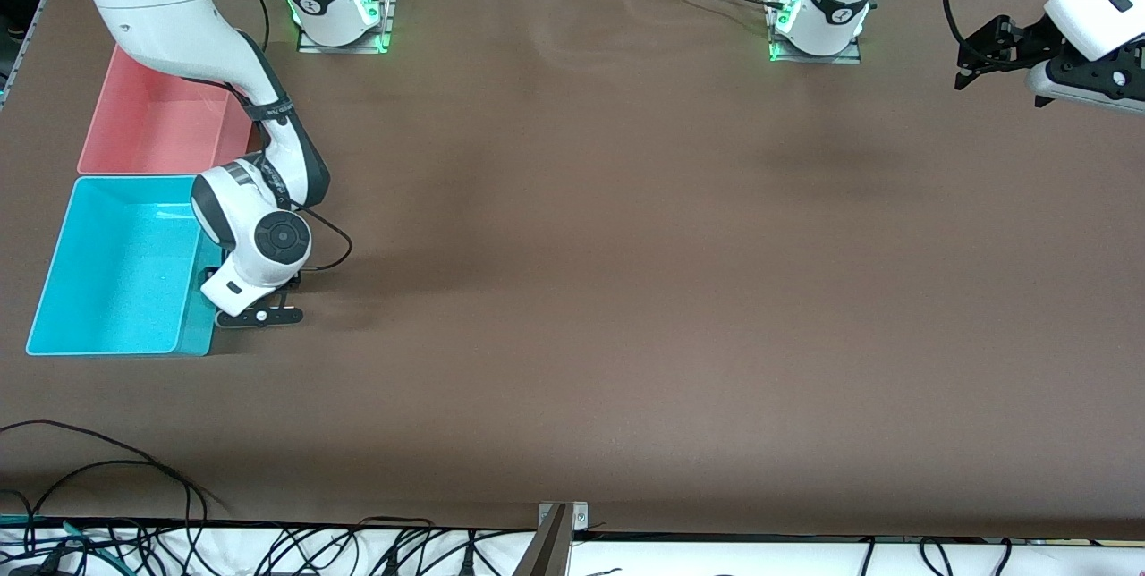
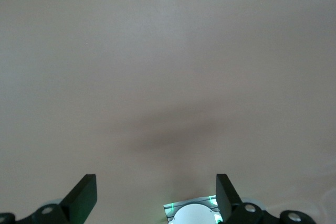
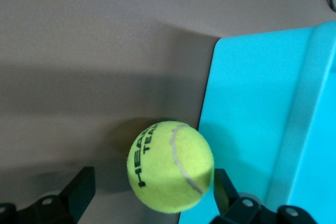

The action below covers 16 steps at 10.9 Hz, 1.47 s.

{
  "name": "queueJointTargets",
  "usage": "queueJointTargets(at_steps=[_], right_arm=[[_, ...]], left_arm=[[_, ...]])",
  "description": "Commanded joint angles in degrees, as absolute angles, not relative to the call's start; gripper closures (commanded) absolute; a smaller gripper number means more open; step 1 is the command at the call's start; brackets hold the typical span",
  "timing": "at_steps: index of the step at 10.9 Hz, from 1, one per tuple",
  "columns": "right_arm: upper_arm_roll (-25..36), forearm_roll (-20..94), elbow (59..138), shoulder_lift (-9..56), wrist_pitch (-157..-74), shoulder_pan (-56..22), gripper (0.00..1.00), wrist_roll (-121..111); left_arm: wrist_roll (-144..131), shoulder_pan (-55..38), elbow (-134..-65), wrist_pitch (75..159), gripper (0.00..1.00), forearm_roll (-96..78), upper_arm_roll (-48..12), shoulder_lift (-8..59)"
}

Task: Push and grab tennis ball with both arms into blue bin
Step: 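Close the right gripper around the tennis ball and lift it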

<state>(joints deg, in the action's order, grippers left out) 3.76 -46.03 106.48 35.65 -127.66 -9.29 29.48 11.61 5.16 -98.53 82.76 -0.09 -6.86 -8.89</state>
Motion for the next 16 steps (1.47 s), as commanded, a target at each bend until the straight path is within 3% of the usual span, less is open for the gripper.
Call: queueJointTargets(at_steps=[1,6,7,11,12,16], right_arm=[[3.9,-49.0,105.3,37.6,-128.1,-9.5,0.0,31.4],[4.0,-51.2,104.2,38.9,-127.6,-9.9,0.0,31.1],[4.0,-52.0,104.1,39.2,-127.0,-9.9,0.04,31.1],[3.9,-52.1,102.6,39.6,-124.5,-10.8,0.77,31.0],[3.9,-52.1,102.4,39.6,-124.5,-11.1,0.85,30.9],[2.4,-49.9,97.9,38.9,-115.8,-11.5,0.85,30.0]], left_arm=[[11.5,5.2,-95.6,81.6,0.0,1.0,-7.1,-7.6],[11.6,4.7,-92.4,81.7,0.0,1.0,-7.1,-5.4],[11.6,4.6,-92.3,81.8,0.0,1.0,-7.1,-5.4],[11.6,4.3,-92.1,82.1,0.0,0.8,-7.2,-4.6],[11.5,4.1,-91.2,82.1,0.0,0.9,-7.2,-4.4],[11.5,3.9,-91.1,82.1,0.0,0.9,-7.2,-4.0]])
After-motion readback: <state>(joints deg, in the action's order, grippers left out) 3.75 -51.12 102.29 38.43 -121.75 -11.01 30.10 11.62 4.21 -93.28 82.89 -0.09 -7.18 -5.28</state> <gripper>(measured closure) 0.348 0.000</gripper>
